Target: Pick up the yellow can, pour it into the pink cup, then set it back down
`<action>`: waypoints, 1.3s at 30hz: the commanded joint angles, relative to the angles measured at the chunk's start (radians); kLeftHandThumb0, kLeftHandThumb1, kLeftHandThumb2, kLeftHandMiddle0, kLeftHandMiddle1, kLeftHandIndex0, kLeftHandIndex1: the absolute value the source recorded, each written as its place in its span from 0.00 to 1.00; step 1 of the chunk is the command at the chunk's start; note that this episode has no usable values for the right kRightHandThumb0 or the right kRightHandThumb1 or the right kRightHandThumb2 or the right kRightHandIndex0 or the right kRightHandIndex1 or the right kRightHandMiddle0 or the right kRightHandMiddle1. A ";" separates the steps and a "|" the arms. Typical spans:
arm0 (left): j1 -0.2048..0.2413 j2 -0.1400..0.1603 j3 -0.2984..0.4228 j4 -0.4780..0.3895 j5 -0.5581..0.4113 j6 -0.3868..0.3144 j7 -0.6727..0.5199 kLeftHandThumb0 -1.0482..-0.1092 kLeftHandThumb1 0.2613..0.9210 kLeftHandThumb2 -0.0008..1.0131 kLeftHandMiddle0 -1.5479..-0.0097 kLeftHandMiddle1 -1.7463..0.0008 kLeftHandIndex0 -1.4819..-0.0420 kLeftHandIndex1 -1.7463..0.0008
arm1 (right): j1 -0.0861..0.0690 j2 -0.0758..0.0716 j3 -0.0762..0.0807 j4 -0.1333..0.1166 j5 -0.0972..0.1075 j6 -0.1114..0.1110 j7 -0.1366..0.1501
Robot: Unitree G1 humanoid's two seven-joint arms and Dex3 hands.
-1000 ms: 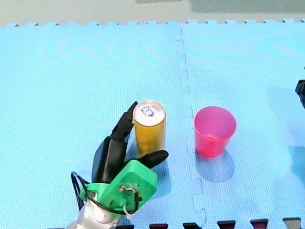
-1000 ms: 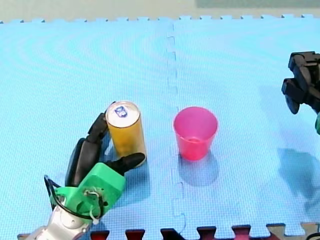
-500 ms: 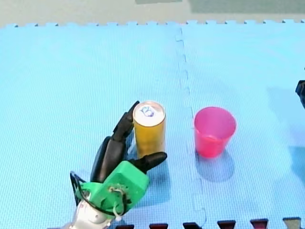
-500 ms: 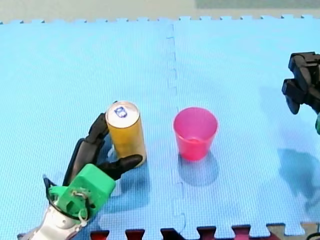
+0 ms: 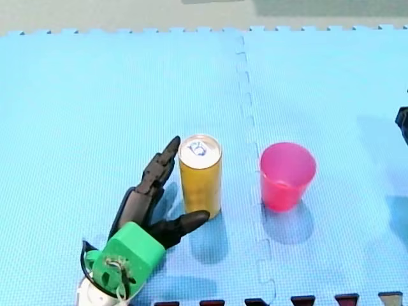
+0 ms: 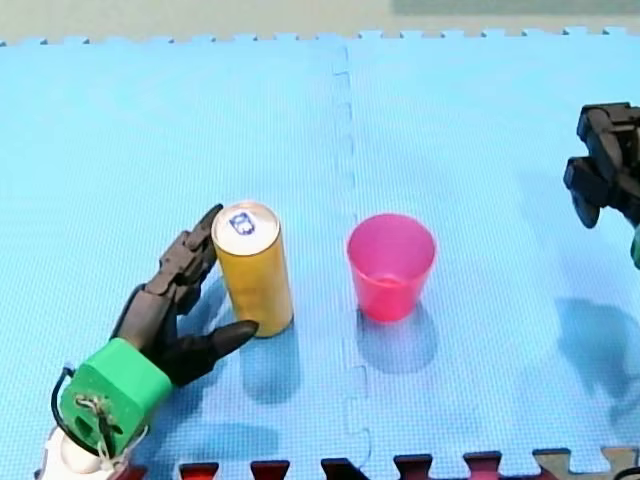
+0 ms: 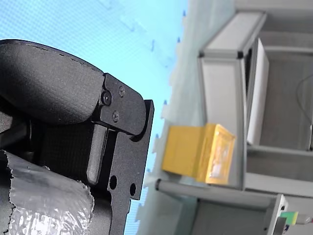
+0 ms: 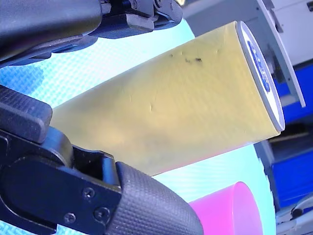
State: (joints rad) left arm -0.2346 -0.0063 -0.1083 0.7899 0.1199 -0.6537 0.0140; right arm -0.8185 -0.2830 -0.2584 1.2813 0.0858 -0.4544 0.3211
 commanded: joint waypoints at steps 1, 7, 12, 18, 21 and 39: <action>0.012 0.003 0.006 -0.027 -0.006 0.011 -0.007 0.00 0.96 0.00 0.92 1.00 0.95 1.00 | -0.004 -0.004 0.001 0.000 -0.002 0.003 -0.003; 0.036 0.002 0.015 -0.075 -0.009 0.020 -0.009 0.00 0.98 0.01 0.92 1.00 0.95 1.00 | -0.006 -0.002 0.001 0.000 -0.004 0.005 -0.005; 0.053 0.008 0.023 -0.106 -0.008 0.019 -0.010 0.00 0.99 0.01 0.92 1.00 0.95 1.00 | -0.009 -0.003 0.000 0.001 -0.003 0.008 -0.002; 0.068 0.012 0.034 -0.126 -0.001 0.020 0.009 0.00 1.00 0.01 0.92 1.00 0.95 1.00 | -0.009 -0.004 -0.002 0.001 -0.002 0.006 0.001; 0.066 0.020 0.039 -0.115 0.011 0.014 0.027 0.00 1.00 0.01 0.92 1.00 0.95 1.00 | -0.008 -0.005 -0.002 0.001 -0.003 0.004 0.001; 0.003 0.045 0.049 0.002 0.061 -0.065 0.095 0.00 1.00 0.01 0.91 1.00 0.95 1.00 | -0.013 -0.005 0.000 0.001 -0.008 0.004 -0.008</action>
State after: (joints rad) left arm -0.2255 0.0319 -0.0611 0.7846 0.1807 -0.7123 0.1058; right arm -0.8297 -0.2835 -0.2577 1.2829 0.0772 -0.4502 0.3157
